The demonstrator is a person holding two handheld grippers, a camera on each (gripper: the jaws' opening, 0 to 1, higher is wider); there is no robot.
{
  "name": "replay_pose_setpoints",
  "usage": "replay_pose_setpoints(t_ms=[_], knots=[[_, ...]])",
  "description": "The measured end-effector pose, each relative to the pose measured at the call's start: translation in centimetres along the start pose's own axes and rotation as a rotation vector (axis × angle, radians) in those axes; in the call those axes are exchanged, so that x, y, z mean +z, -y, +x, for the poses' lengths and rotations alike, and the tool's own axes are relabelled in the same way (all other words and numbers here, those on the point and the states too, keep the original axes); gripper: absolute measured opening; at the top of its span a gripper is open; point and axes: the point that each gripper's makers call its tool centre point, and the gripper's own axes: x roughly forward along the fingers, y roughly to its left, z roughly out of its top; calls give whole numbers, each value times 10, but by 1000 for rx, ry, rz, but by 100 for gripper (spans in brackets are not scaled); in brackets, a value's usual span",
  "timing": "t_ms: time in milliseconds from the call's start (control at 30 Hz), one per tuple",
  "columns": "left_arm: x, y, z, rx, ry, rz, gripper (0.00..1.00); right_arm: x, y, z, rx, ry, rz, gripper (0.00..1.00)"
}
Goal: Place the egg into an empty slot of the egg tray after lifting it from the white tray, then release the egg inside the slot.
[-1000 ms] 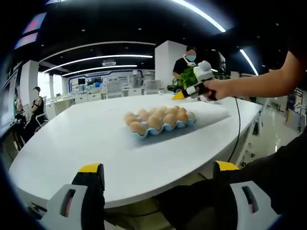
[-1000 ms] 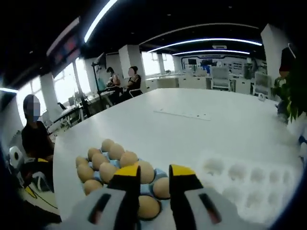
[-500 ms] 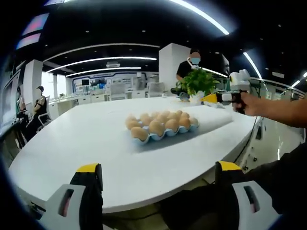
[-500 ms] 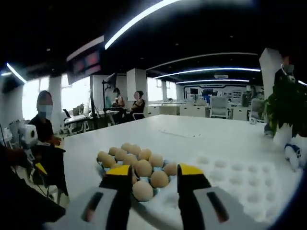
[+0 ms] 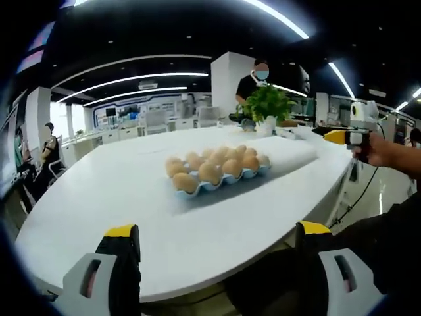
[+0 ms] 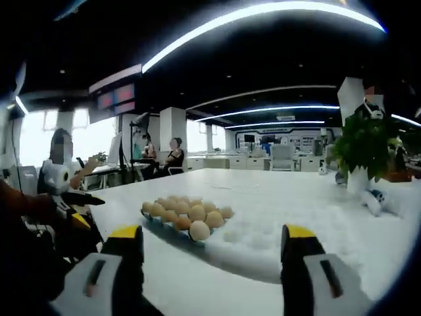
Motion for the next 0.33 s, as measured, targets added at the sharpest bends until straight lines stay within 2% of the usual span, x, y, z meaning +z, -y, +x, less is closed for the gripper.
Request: replay_pose_setpoints(t_ms=[133,333], knots=[[4,6,4,-26,-6,11,100,-3,-4,-17,-8,-36,-11,99],[9,8,7,-34,1,7,100,13,1,-29,-39,19,-1,100]])
